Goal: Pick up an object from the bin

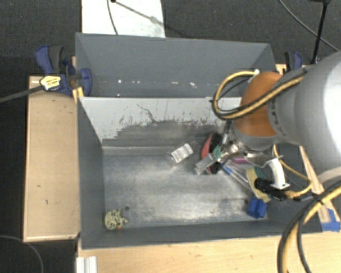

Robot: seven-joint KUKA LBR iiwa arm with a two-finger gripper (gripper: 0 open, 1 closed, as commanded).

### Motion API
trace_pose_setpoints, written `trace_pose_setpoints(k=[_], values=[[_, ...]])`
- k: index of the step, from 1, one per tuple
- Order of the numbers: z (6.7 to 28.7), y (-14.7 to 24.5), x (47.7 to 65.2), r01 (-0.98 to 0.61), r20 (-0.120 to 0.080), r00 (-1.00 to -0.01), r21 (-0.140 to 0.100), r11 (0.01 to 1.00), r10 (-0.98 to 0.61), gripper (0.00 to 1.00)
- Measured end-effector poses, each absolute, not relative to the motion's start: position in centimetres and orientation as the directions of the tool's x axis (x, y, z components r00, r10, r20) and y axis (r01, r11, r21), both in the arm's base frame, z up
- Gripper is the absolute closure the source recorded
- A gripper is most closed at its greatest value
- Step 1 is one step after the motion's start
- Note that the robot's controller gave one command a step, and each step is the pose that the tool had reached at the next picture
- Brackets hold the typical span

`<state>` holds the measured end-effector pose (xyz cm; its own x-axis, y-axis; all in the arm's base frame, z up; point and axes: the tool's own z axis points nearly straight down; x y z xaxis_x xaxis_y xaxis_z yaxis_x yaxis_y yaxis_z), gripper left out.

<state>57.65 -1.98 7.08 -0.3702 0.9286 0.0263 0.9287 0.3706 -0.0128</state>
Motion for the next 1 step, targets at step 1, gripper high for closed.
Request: trace_pose_setpoints(k=[1], values=[[9.09, -1.71, 57.55, 0.924, 0.006, -0.382, -0.004, 0.382, 0.924, 1.00]])
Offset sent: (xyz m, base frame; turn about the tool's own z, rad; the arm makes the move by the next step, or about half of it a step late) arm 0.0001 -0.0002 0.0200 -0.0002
